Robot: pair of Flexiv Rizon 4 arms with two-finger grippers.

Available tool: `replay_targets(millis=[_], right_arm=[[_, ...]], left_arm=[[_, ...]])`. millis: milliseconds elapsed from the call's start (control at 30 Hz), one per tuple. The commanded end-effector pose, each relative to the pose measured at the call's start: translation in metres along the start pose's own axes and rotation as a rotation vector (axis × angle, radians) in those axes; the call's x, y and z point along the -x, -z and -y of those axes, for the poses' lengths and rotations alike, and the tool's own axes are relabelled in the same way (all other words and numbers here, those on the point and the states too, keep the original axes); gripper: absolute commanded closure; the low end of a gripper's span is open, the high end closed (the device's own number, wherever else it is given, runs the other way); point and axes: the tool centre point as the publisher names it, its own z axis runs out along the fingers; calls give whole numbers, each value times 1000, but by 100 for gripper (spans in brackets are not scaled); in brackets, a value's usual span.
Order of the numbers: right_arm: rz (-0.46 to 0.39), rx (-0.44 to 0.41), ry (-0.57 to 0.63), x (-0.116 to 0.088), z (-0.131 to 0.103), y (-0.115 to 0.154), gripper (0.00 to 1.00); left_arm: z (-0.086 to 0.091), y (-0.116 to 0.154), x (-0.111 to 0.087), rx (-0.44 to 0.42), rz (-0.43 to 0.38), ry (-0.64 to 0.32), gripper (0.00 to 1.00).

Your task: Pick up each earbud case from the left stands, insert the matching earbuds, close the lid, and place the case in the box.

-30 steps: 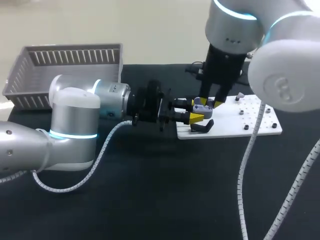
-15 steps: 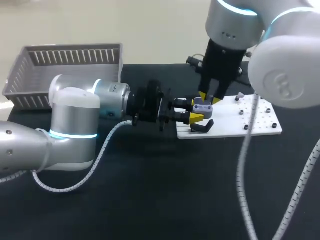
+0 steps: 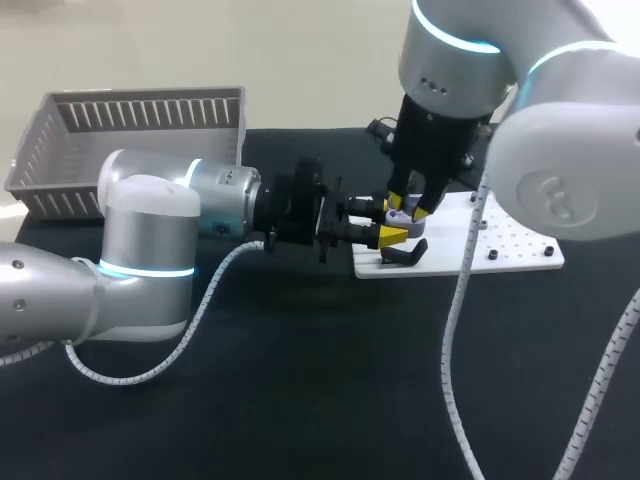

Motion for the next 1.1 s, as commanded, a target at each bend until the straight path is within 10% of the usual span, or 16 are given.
replay_targets(millis=[33,1100], right_arm=[[3,-16,3,2,-8,-1,100],[-3,-41,-27,21,-5,-16,100]], left_arm=[[1,0,-1,4,2,-2,100],[1,0,-1,4,2,-2,100]])
